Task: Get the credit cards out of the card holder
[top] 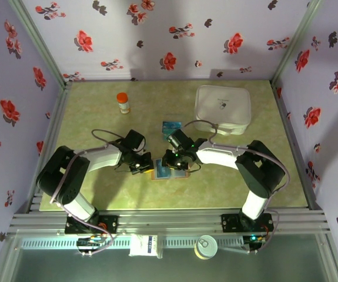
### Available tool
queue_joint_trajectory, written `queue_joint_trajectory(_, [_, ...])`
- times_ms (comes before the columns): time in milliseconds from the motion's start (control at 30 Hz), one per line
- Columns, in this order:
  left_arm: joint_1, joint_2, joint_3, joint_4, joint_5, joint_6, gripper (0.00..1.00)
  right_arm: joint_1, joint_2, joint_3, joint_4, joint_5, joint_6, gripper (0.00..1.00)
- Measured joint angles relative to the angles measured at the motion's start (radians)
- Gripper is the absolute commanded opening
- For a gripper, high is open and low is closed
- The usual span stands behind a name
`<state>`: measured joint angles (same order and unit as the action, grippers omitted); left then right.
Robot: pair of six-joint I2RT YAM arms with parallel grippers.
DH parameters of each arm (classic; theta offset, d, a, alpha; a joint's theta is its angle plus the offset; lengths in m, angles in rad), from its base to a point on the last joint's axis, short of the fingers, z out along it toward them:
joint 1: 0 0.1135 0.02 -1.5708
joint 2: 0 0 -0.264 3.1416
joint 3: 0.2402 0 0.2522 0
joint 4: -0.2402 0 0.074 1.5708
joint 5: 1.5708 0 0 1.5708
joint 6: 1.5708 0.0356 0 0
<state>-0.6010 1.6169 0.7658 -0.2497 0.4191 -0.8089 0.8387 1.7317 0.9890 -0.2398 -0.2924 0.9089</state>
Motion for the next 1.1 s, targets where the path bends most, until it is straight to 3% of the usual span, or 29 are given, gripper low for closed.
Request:
queue_joint_trajectory(733, [0.0, 0.004, 0.024, -0.051, -0.027, 0.035, 0.0, 0.0, 0.03, 0.004, -0.016, 0.018, -0.026, 0.24])
queue_joint_trajectory(1100, [0.0, 0.002, 0.045, -0.09, -0.068, 0.057, 0.0, 0.0, -0.063, 0.004, -0.057, 0.074, -0.05, 0.25])
